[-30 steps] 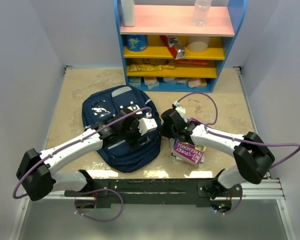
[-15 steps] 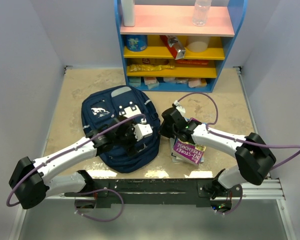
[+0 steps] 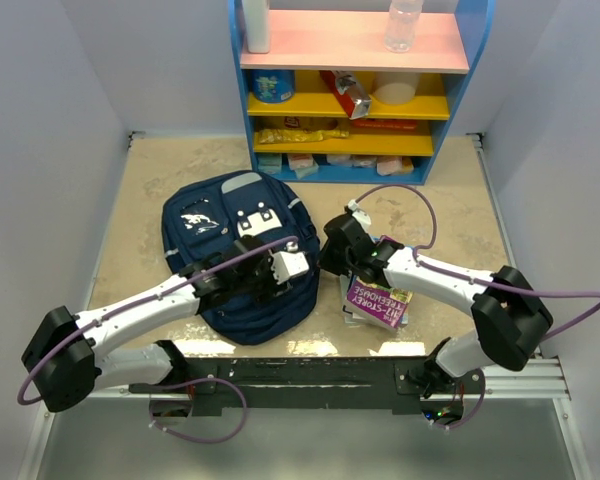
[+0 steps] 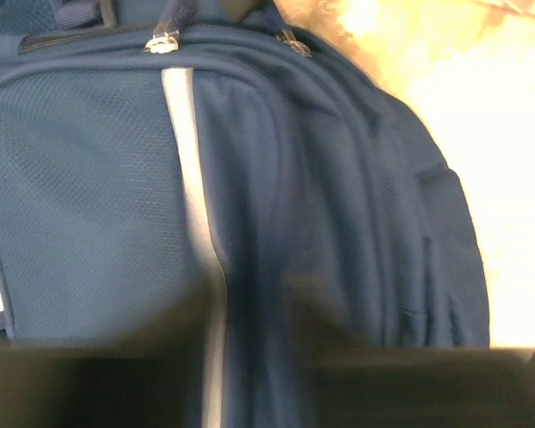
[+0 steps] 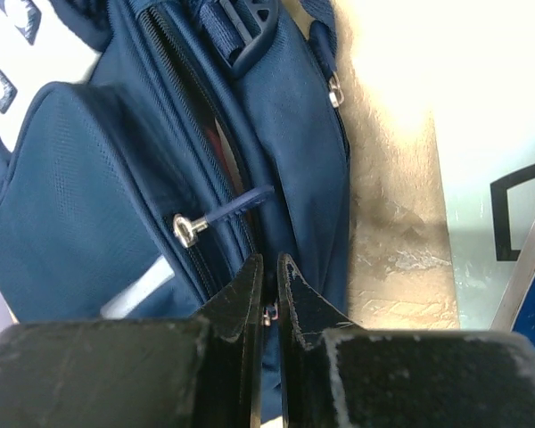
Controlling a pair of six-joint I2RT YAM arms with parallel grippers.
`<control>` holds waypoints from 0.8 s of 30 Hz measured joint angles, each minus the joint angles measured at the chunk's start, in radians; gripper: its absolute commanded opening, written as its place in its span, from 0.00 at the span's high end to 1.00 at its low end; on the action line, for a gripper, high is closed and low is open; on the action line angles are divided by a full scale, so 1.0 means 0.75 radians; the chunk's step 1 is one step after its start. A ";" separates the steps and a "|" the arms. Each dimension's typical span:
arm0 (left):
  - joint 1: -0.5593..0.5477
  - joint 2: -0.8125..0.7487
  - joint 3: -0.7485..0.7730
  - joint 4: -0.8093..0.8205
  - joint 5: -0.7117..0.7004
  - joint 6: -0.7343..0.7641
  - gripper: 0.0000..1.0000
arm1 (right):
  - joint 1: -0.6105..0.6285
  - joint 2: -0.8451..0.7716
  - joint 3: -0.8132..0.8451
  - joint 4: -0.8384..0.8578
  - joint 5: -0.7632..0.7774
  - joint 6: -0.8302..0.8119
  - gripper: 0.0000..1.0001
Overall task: Pack the student bag
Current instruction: Zip the student bag at the center of the board.
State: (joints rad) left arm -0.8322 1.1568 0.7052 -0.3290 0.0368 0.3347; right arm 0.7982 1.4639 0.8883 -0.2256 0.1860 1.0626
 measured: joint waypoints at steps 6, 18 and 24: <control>-0.008 0.008 -0.001 0.015 -0.023 0.022 0.99 | -0.004 -0.020 0.000 0.013 0.002 0.000 1.00; 0.002 -0.014 -0.011 -0.006 0.081 0.107 1.00 | -0.038 0.075 0.083 -0.012 0.006 -0.048 1.00; -0.010 -0.053 -0.021 -0.092 0.215 0.220 1.00 | -0.108 0.198 0.181 -0.002 0.007 -0.097 1.00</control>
State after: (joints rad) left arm -0.8398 1.1172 0.6895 -0.3981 0.1978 0.4995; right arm 0.7170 1.6123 1.0237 -0.2272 0.1909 0.9901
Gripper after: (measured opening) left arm 0.062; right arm 0.083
